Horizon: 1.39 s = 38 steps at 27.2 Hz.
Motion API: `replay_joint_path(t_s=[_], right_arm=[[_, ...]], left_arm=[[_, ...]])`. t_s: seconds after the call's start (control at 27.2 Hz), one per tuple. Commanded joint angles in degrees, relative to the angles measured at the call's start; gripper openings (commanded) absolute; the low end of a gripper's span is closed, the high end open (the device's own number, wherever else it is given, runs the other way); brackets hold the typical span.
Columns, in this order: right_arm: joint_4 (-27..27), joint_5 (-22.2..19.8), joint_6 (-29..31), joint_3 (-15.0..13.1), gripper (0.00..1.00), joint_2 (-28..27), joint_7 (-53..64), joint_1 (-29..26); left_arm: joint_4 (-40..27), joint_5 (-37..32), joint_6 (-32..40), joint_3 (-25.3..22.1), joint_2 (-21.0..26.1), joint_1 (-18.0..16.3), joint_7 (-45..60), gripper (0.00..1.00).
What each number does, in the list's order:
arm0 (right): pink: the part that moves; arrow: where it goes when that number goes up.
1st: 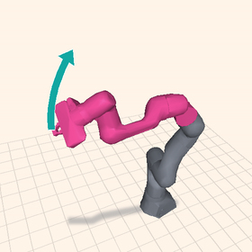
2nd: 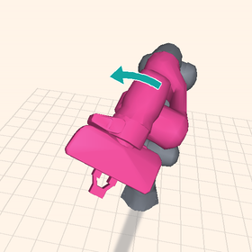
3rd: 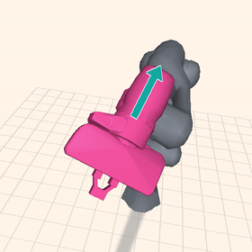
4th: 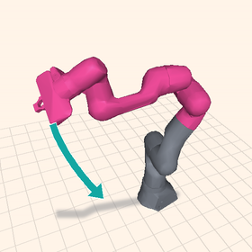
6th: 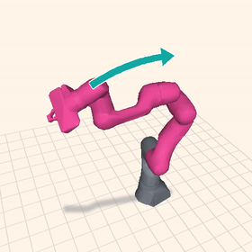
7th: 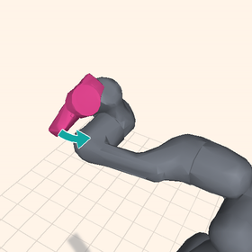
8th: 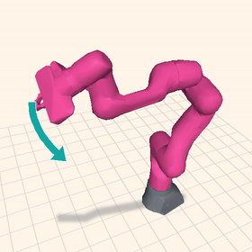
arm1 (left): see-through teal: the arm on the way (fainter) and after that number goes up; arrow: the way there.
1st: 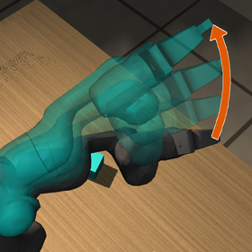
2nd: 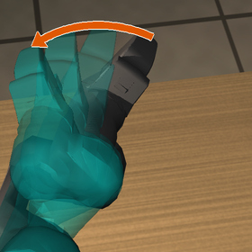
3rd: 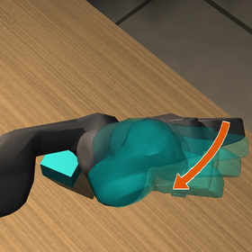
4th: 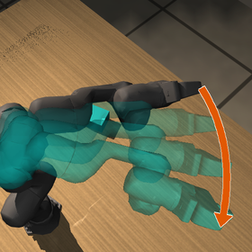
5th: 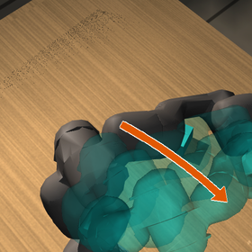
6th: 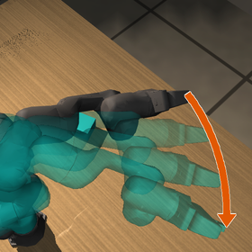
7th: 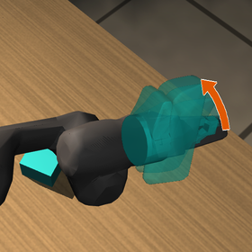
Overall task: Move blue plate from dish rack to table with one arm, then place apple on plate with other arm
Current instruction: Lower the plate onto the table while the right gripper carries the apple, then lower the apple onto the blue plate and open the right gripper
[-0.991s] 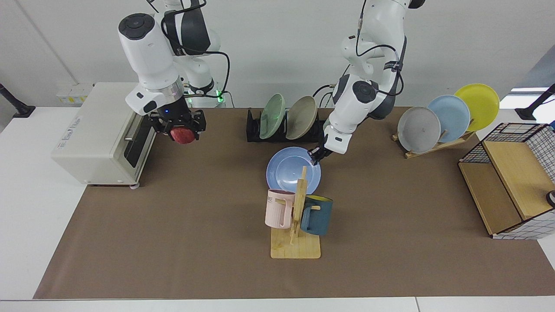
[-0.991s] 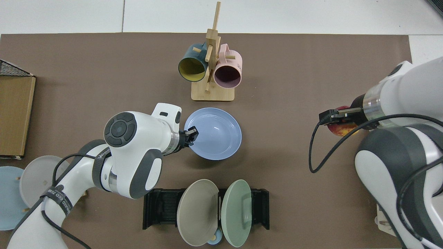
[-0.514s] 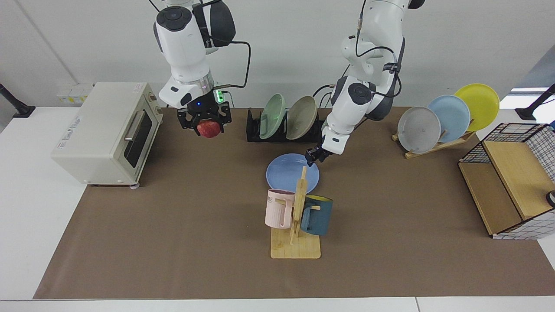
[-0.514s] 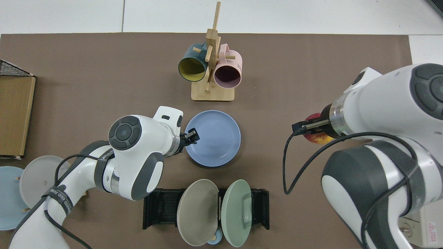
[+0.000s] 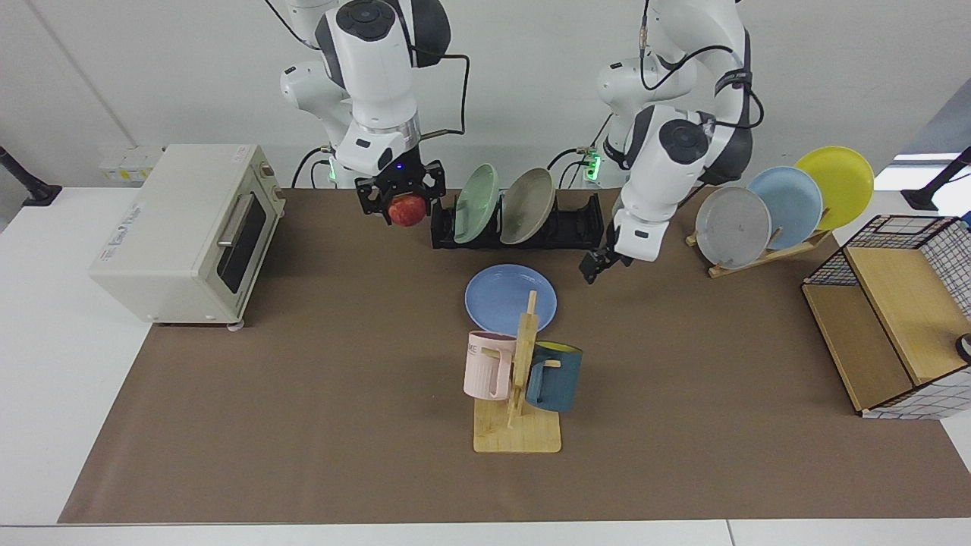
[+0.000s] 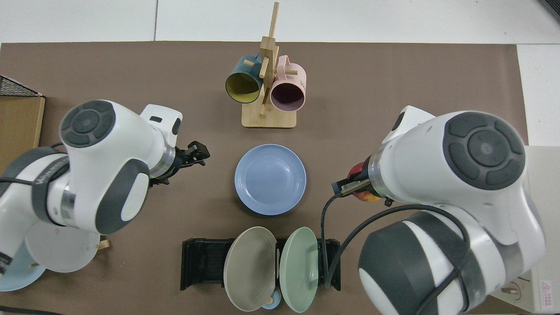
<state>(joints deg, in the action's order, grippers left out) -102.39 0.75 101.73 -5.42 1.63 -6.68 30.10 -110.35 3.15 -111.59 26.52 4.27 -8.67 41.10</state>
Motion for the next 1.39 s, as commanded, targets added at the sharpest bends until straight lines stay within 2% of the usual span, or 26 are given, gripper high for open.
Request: replay_joint_path(t_s=[0.0,0.18,0.37,0.44,0.59,0.73,1.03,1.36], right_arm=[[-1.8,0.5,-0.5,-0.3,0.07,2.3,1.7,3.2],[-1.4,1.0,1.5,-0.3,0.06,0.9,1.5,6.6],[-0.7,4.3,5.7,-0.3,0.06,-3.6,1.0,8.4],[-0.6,4.5,8.1,-0.3,0.06,-5.3,0.9,9.5],[-0.4,4.6,12.8,-0.3,0.04,-9.4,-0.5,11.4],[-0.4,6.9,19.4,-0.3,0.04,-13.5,-2.6,13.1],[-0.4,6.1,31.9,-0.4,0.05,-21.8,-2.6,15.1],[-0.7,6.0,34.6,-0.4,0.09,-25.8,-2.0,13.8]], left_arm=[[8.1,-0.8,13.9,-3.8,-1.6,0.2,-8.5,1.00],[12.3,-1.3,21.5,-10.2,-3.8,1.4,-18.5,1.00],[12.4,-3.3,24.1,-20.1,-7.7,5.2,-29.0,1.00],[12.4,-3.1,24.7,-21.8,-8.3,5.6,-31.3,1.00],[12.4,-2.8,24.1,-21.6,-8.4,5.6,-31.5,1.00],[12.4,-2.8,23.5,-20.9,-8.4,5.7,-32.0,1.00],[12.4,-1.8,22.4,-20.8,-8.4,5.6,-31.5,1.00],[12.3,-1.9,22.3,-20.7,-8.4,5.9,-31.4,1.00]])
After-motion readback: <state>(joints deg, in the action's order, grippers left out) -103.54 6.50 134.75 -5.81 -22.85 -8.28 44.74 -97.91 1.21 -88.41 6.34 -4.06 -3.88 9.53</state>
